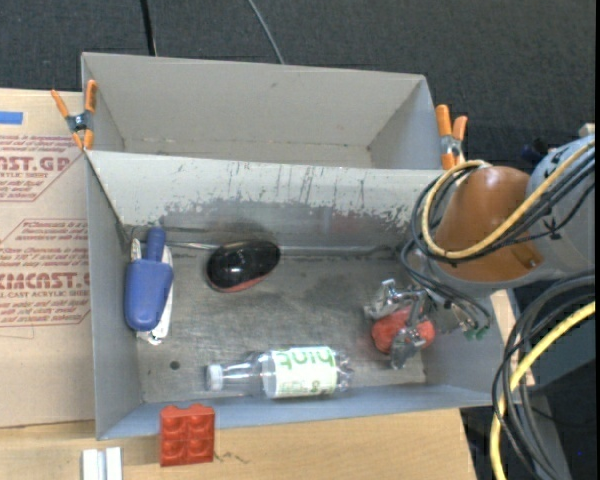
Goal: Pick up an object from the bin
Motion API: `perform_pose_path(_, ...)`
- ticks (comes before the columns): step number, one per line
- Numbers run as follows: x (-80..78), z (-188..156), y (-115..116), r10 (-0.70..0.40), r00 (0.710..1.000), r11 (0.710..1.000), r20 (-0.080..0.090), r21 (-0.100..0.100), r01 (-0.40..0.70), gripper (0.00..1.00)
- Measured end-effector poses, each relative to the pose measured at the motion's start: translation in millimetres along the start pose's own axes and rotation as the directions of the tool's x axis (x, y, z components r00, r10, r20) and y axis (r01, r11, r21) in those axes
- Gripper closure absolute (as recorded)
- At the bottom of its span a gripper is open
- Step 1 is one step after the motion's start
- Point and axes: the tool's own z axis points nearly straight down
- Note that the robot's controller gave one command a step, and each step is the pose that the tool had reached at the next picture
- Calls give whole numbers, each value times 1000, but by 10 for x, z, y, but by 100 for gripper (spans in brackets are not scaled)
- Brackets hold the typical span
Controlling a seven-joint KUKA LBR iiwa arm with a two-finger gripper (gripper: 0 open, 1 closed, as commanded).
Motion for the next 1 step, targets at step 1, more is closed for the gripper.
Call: perform_pose_path(1,-66,-1293,-4,-24,1000,1000,1,3,24,100)
